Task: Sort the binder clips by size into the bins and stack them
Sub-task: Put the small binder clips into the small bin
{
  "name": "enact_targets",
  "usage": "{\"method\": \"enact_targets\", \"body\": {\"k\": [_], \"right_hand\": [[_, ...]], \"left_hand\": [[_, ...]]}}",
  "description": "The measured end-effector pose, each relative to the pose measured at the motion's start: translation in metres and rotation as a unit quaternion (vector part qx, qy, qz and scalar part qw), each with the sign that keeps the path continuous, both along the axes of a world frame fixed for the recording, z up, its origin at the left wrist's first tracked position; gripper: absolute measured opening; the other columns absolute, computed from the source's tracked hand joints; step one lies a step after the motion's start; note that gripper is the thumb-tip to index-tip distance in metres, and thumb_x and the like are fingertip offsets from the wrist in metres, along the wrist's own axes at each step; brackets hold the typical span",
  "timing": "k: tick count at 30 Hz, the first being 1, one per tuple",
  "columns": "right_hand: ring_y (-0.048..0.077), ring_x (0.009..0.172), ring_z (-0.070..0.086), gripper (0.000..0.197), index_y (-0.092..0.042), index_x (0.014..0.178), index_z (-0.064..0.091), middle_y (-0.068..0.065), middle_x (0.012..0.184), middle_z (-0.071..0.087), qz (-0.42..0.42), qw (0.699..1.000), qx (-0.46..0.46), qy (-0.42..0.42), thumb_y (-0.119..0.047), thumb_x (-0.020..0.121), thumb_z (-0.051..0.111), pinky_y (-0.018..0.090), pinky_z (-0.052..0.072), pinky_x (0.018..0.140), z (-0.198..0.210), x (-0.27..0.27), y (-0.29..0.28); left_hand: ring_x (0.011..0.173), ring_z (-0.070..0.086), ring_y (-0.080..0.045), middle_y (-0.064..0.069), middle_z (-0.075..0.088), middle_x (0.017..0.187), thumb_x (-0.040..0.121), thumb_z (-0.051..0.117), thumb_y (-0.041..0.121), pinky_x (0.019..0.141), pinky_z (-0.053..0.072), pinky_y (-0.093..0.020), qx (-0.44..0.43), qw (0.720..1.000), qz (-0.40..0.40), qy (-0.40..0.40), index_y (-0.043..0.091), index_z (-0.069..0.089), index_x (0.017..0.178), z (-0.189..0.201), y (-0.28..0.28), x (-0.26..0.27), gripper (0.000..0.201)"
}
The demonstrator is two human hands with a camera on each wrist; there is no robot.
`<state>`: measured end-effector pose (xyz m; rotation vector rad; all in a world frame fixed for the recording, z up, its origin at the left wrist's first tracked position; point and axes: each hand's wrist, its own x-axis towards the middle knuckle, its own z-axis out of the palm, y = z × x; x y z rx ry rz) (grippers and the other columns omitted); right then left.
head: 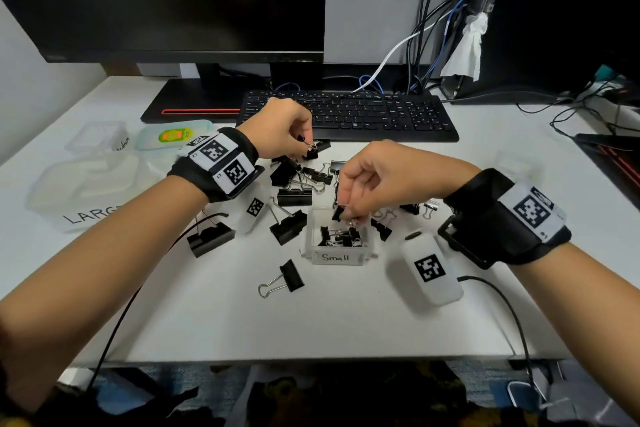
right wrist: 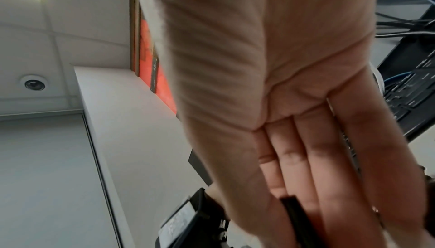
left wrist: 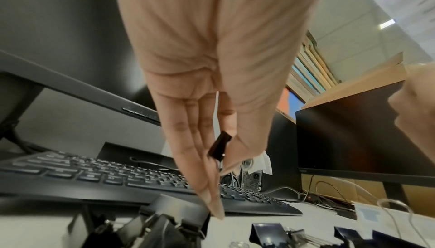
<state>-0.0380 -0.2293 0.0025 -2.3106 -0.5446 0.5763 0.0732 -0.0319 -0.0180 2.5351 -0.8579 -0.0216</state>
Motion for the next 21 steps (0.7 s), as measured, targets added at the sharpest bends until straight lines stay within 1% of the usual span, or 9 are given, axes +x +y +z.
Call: {"method": "enact_targets", "body": {"k": [3,5,8,12,14,16,17,19,21], "right_hand": [[0.009,0.063,0.072,0.016,-0.003,0.083,0.071,0.002,0.07,0.075,-0.021,0.999,0.016,-0.019,-0.017,0.079,0.079,0.013,0.051,0.058,-0.002,-0.003,0.005],[0.012,0.062,0.073,0.021,-0.001,0.081,0.07,0.004,0.069,0.075,-0.038,0.999,0.03,-0.02,-0.02,0.079,0.079,0.017,0.055,0.059,-0.004,-0.004,0.006],[0.014,0.064,0.074,0.022,-0.002,0.082,0.071,0.004,0.07,0.075,-0.049,0.998,0.033,-0.018,-0.023,0.082,0.076,0.024,0.06,0.064,-0.003,-0.005,0.005],[0.018,0.07,0.075,0.03,0.0,0.089,0.073,0.009,0.075,0.076,-0.057,0.997,0.041,0.008,-0.028,0.093,0.063,0.028,0.061,0.067,-0.002,-0.007,0.006],[0.021,0.071,0.075,0.031,0.002,0.089,0.071,0.013,0.076,0.076,-0.08,0.995,0.054,0.011,-0.026,0.095,0.06,0.026,0.061,0.063,-0.002,-0.006,0.005],[0.018,0.066,0.074,0.026,-0.002,0.084,0.07,0.009,0.07,0.075,-0.102,0.994,0.033,-0.036,-0.026,0.092,0.065,0.029,0.061,0.062,-0.003,-0.002,0.0],[0.013,0.061,0.072,0.024,-0.007,0.08,0.071,0.004,0.065,0.074,-0.106,0.991,-0.001,-0.077,-0.029,0.088,0.07,0.032,0.061,0.065,-0.003,0.0,-0.004],[0.003,0.053,0.063,0.023,-0.018,0.074,0.071,-0.003,0.058,0.07,-0.113,0.982,-0.078,-0.132,-0.04,0.079,0.077,0.032,0.057,0.07,-0.006,0.002,-0.012],[0.003,0.055,0.061,0.026,-0.022,0.076,0.073,-0.002,0.062,0.07,-0.104,0.984,-0.099,-0.103,-0.047,0.074,0.078,0.028,0.053,0.067,-0.008,0.001,-0.016]], "left_hand": [[0.067,0.072,-0.016,-0.01,0.072,0.076,0.081,0.072,0.002,0.064,0.059,-0.021,-0.024,0.999,-0.004,0.036,-0.001,0.067,0.082,0.001,0.007,-0.005,0.007],[0.07,0.073,-0.017,-0.011,0.073,0.078,0.081,0.072,0.0,0.067,0.059,-0.021,-0.031,0.999,-0.009,0.037,-0.001,0.068,0.082,0.003,0.01,-0.009,0.004],[0.073,0.073,-0.018,-0.008,0.074,0.076,0.081,0.072,0.0,0.07,0.059,-0.021,-0.041,0.998,-0.026,0.029,0.002,0.07,0.081,0.009,0.011,-0.015,0.003],[0.066,0.073,-0.011,-0.002,0.073,0.069,0.081,0.075,0.008,0.065,0.058,-0.02,-0.076,0.995,-0.039,0.047,0.001,0.068,0.082,0.02,0.008,-0.026,0.01],[0.063,0.073,-0.011,-0.002,0.071,0.065,0.081,0.076,0.01,0.063,0.058,-0.021,-0.082,0.995,-0.039,0.051,0.002,0.068,0.082,0.024,0.007,-0.031,0.012],[0.062,0.072,-0.008,-0.002,0.071,0.063,0.08,0.077,0.013,0.064,0.057,-0.018,-0.082,0.995,-0.035,0.054,0.003,0.069,0.082,0.024,0.005,-0.035,0.013],[0.062,0.071,-0.004,0.0,0.071,0.065,0.08,0.078,0.015,0.066,0.055,-0.014,-0.08,0.995,-0.033,0.049,0.004,0.07,0.082,0.022,0.005,-0.037,0.013],[0.063,0.067,0.001,0.002,0.073,0.071,0.078,0.079,0.019,0.067,0.049,-0.006,-0.073,0.996,-0.032,0.03,0.007,0.073,0.08,0.02,0.003,-0.042,0.013],[0.067,0.067,-0.003,0.003,0.074,0.076,0.077,0.08,0.021,0.066,0.046,-0.004,-0.068,0.997,-0.041,0.025,0.011,0.075,0.078,0.017,0.002,-0.046,0.011]]}}
